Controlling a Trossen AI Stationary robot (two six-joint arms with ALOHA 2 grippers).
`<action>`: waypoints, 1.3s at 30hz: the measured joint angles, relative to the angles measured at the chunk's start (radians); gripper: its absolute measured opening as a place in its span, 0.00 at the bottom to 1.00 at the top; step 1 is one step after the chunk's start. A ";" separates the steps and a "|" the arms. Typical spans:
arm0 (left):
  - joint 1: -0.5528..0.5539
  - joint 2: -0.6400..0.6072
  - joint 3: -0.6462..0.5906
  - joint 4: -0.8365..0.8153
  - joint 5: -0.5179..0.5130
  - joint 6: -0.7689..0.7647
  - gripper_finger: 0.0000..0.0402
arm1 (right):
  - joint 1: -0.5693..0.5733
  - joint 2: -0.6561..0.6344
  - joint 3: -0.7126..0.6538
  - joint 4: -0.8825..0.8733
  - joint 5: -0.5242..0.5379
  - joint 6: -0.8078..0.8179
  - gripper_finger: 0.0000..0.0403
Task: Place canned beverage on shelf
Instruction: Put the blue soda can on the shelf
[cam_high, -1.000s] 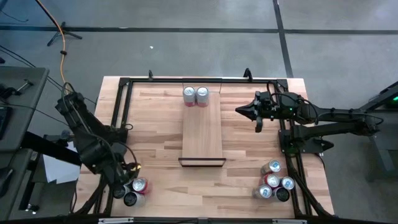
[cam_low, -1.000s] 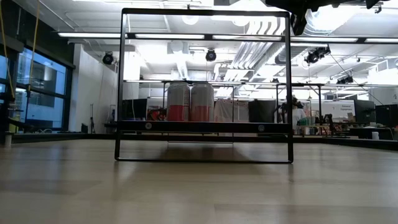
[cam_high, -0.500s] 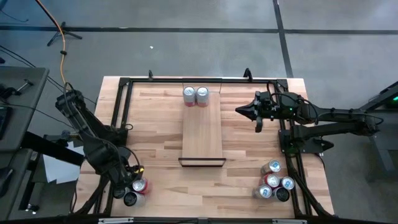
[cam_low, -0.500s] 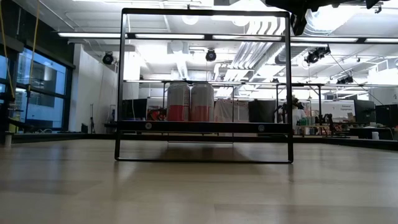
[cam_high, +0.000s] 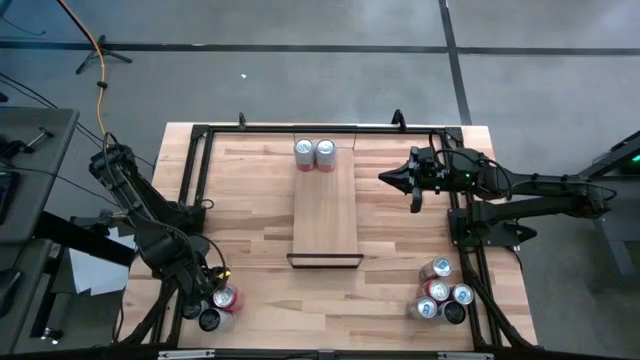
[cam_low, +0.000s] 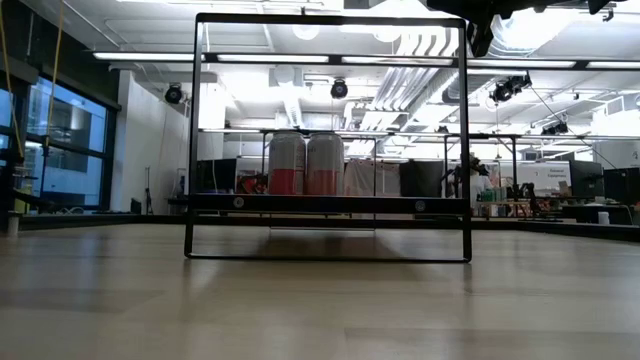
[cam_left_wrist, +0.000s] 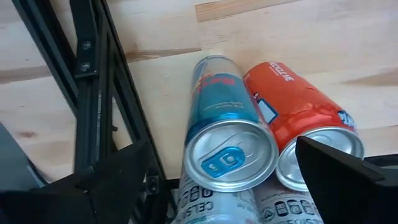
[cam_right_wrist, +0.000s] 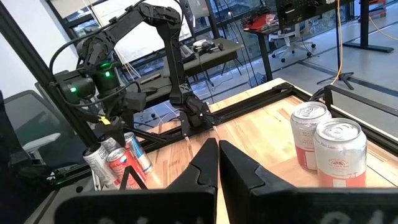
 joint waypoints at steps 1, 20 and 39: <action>0.000 -0.004 0.000 -0.003 0.000 0.001 0.91 | 0.000 0.000 0.000 0.000 0.000 0.000 0.00; 0.000 -0.066 0.033 0.006 -0.002 0.066 0.38 | 0.000 0.000 0.000 -0.013 0.001 0.000 0.00; -0.015 -0.029 0.033 0.002 -0.047 0.116 0.65 | 0.000 0.000 0.000 -0.021 0.046 0.002 0.00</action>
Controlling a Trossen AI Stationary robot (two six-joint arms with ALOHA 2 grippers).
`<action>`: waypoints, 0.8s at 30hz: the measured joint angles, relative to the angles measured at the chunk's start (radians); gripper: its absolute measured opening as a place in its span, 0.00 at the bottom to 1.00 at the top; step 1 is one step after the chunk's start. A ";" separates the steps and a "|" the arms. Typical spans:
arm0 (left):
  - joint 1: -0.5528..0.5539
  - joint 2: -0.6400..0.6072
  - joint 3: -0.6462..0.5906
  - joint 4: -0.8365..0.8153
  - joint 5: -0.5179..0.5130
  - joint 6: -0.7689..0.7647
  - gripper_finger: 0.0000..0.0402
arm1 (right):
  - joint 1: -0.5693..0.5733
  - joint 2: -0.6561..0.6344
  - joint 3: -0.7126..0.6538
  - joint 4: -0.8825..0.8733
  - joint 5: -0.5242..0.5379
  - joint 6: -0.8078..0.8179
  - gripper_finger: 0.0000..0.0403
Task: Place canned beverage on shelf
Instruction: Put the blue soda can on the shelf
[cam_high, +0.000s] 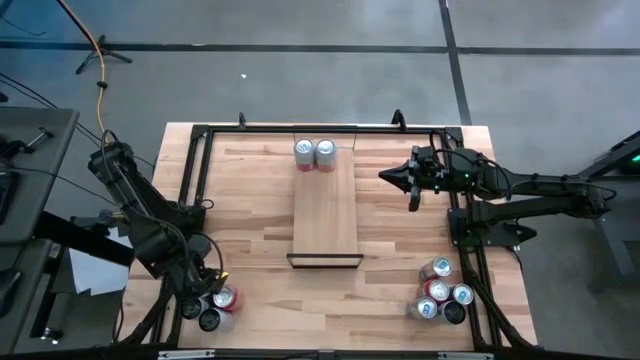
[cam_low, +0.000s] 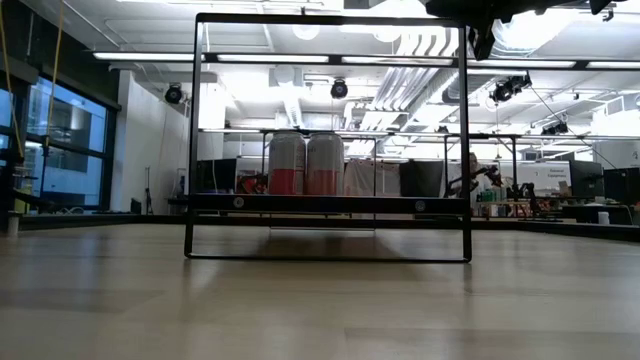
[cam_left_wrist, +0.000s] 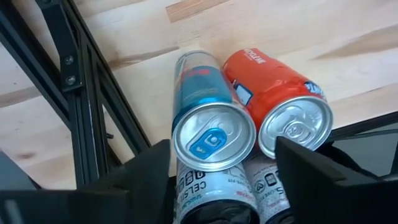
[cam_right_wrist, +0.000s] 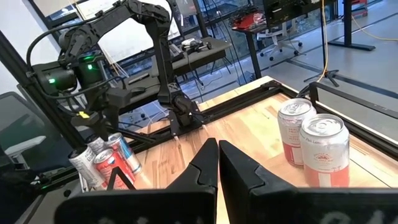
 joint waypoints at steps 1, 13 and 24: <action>-0.002 0.000 0.000 0.000 0.003 -0.001 0.68 | 0.000 0.000 0.000 0.000 0.000 -0.001 0.00; -0.028 0.000 -0.039 0.013 0.003 -0.072 0.84 | 0.000 0.000 0.000 -0.011 0.000 -0.002 0.00; -0.027 0.005 -0.039 0.014 -0.008 -0.085 0.84 | 0.000 0.000 0.000 -0.014 0.007 -0.003 0.00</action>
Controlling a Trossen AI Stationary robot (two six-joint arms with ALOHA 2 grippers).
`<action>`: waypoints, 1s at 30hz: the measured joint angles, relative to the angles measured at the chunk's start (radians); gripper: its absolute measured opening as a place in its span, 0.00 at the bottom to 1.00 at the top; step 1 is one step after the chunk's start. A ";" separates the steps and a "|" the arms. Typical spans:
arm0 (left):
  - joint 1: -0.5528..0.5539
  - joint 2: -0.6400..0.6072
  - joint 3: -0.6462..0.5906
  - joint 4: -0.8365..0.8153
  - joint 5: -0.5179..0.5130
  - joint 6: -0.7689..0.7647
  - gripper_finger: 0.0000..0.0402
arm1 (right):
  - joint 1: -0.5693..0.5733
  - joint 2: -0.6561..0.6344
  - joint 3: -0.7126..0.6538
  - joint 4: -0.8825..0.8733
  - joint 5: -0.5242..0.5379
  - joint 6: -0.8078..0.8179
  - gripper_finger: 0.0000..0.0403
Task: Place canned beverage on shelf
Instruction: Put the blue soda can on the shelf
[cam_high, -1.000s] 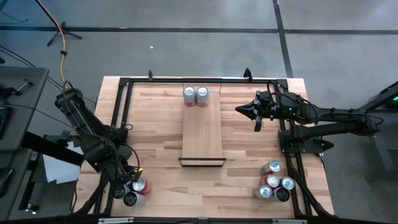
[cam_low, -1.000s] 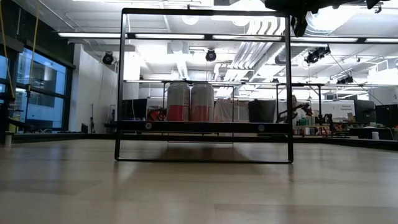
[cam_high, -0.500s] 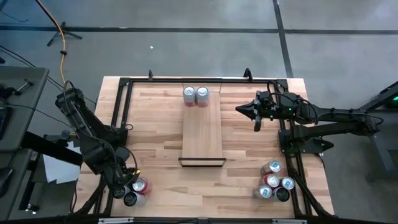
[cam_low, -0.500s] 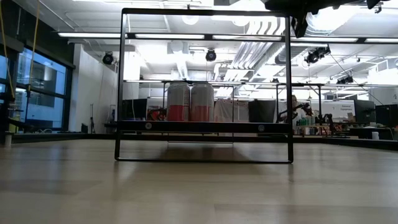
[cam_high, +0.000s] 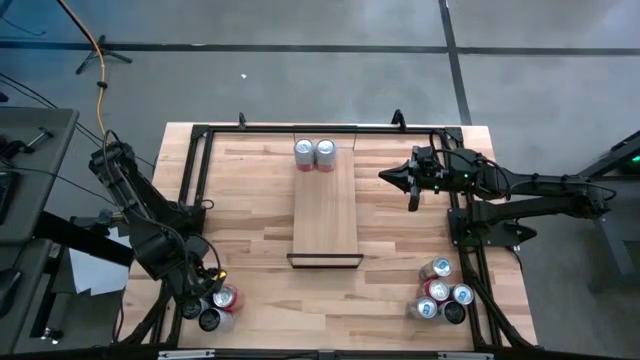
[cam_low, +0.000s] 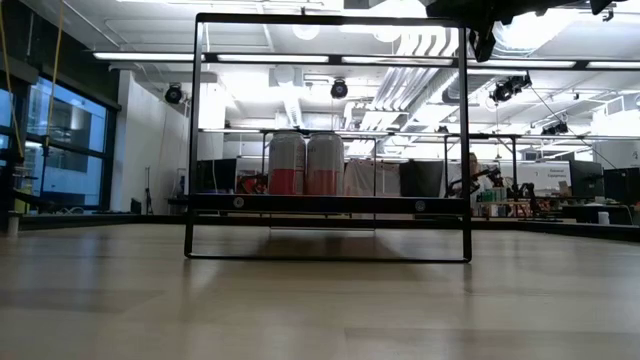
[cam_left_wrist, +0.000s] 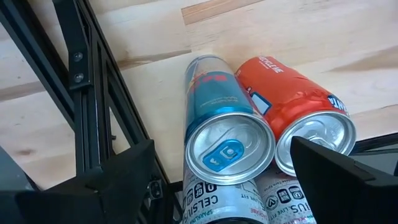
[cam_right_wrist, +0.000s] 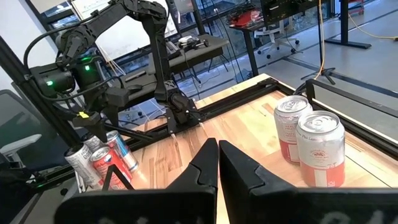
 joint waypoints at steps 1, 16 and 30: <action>0.000 0.007 0.000 0.000 0.000 -0.001 0.84 | 0.000 0.000 0.000 0.000 0.000 0.000 0.00; 0.000 0.061 0.001 0.012 0.004 -0.037 0.84 | -0.001 0.000 0.000 0.000 0.040 0.003 0.00; 0.000 0.045 -0.001 -0.009 0.003 -0.048 0.84 | -0.001 0.000 0.000 0.000 0.040 0.026 0.00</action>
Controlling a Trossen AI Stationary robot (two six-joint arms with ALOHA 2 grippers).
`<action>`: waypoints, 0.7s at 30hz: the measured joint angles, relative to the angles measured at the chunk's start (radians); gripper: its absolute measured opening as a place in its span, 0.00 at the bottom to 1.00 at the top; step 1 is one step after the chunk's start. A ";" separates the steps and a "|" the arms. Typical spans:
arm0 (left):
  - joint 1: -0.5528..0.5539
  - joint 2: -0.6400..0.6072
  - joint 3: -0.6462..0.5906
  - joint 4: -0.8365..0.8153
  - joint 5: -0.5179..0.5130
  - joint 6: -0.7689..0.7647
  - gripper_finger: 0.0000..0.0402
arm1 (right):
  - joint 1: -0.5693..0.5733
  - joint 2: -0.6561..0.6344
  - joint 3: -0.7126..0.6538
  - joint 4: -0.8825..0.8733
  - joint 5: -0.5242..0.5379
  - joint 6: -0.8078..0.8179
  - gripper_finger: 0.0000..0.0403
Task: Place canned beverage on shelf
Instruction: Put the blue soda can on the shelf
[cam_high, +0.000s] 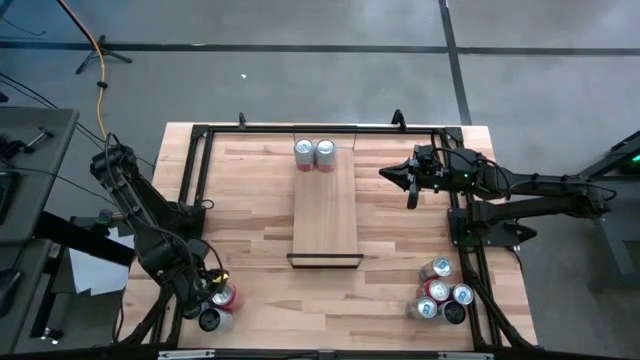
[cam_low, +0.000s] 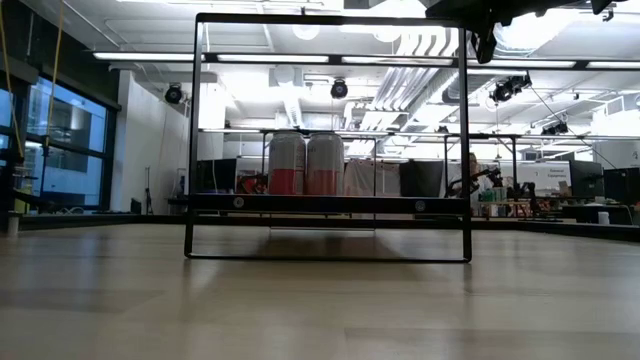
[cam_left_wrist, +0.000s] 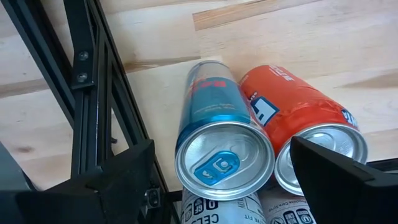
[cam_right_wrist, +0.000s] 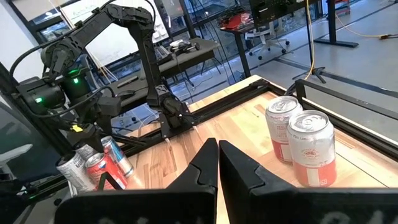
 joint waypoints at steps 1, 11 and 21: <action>0.000 0.000 0.000 0.000 0.000 0.000 0.84 | 0.000 0.000 0.000 0.000 0.000 0.000 0.00; -0.003 -0.015 0.000 -0.018 0.008 0.026 0.84 | 0.000 0.000 0.000 0.000 0.000 0.000 0.00; -0.003 -0.028 0.000 -0.028 -0.007 0.031 0.84 | 0.000 0.000 0.000 -0.001 0.000 0.000 0.00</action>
